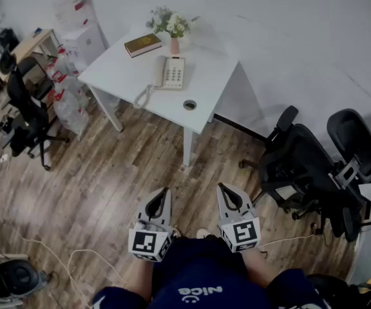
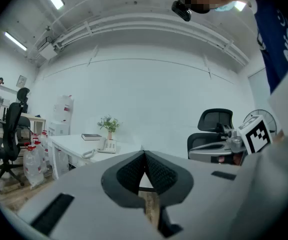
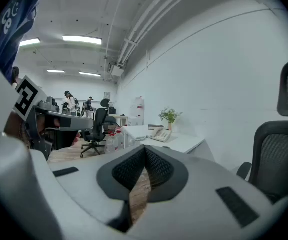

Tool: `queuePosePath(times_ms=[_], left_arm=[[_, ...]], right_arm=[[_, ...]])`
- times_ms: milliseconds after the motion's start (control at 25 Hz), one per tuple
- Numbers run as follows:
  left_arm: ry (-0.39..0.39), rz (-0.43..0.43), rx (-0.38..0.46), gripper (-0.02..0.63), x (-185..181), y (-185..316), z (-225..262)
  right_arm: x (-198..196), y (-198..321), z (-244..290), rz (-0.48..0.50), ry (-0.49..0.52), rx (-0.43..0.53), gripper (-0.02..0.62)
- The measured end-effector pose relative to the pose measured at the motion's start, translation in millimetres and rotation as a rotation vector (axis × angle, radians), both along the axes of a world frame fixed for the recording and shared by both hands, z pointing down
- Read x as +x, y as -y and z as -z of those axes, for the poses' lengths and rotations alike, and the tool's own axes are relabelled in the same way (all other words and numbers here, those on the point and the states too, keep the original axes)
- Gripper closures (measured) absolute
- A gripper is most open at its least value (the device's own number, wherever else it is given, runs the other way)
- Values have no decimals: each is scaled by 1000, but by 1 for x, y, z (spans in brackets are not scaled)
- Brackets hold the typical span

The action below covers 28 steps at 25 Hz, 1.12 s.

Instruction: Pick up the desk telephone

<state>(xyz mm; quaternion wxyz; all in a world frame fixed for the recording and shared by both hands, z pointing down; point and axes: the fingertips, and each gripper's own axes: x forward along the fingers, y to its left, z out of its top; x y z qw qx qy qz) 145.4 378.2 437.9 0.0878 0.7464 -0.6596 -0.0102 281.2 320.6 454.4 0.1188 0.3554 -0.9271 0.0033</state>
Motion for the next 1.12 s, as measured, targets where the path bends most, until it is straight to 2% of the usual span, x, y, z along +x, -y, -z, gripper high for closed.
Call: queuePosePath(times_ms=[240, 600, 840, 1120], left_arm=[[-19, 21, 5, 592, -19, -6, 0], [-15, -42, -7, 592, -48, -12, -6], [-24, -38, -22, 592, -62, -16, -11], [-12, -15, -61, 592, -67, 12, -31]], right_arm=[[-4, -5, -4, -25, -34, 2, 574], [-29, -17, -9, -85, 22, -13, 572], [-40, -22, -17, -91, 34, -36, 572], [-55, 25, -31, -57, 39, -35, 572]])
